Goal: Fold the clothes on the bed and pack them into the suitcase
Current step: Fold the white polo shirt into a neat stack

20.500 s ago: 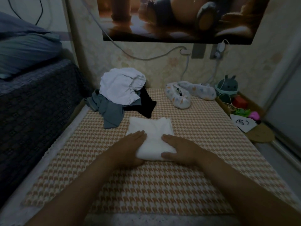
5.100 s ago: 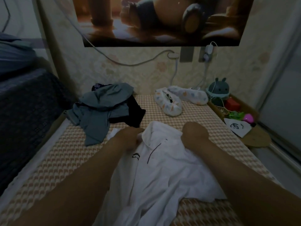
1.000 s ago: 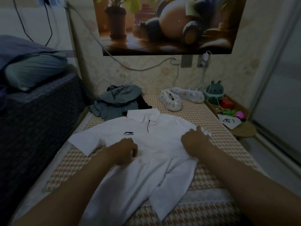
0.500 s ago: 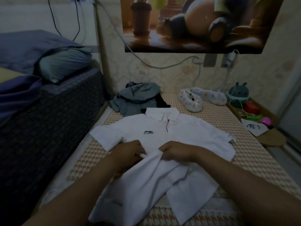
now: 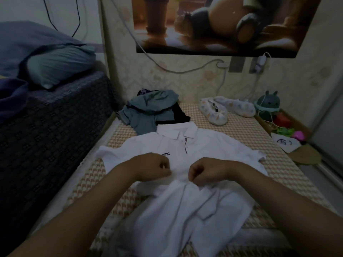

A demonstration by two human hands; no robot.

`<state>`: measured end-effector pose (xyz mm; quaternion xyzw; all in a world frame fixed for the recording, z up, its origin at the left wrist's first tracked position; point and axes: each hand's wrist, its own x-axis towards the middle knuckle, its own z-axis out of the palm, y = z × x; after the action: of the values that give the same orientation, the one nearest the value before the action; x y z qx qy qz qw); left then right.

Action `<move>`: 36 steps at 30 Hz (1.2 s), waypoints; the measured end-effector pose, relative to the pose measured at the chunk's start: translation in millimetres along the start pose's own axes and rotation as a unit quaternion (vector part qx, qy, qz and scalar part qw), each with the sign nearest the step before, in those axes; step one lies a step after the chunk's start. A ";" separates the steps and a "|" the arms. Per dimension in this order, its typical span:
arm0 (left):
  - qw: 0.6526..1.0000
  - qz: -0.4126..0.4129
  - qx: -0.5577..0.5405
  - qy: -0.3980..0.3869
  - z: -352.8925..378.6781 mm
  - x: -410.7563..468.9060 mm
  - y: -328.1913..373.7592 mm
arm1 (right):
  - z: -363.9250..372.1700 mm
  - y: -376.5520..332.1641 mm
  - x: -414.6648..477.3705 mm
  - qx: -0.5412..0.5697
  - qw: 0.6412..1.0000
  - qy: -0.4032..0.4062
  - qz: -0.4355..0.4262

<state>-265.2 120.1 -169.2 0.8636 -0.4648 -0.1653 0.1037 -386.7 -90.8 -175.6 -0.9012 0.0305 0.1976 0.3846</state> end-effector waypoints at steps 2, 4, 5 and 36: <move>0.996 0.030 -0.070 -0.038 2.4 -10.2 26.3 | 4.4 5.8 -6.7 -0.075 0.996 0.035 -0.019; 0.992 0.025 -0.071 -0.102 8.6 -21.0 47.1 | 7.3 11.0 -13.6 -0.126 0.984 0.113 -0.046; 0.992 0.025 -0.027 -0.120 13.3 -23.6 51.6 | 7.6 13.8 -20.0 -0.114 0.983 0.133 -0.057; 0.978 0.021 -0.128 0.162 0.1 84.0 -22.1 | -54.4 61.5 71.9 -0.051 0.949 0.310 0.022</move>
<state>-205.1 61.9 -192.5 0.8487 -0.4344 -0.0791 0.2911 -315.2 -165.4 -210.8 -0.9356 0.1583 -0.0817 0.3049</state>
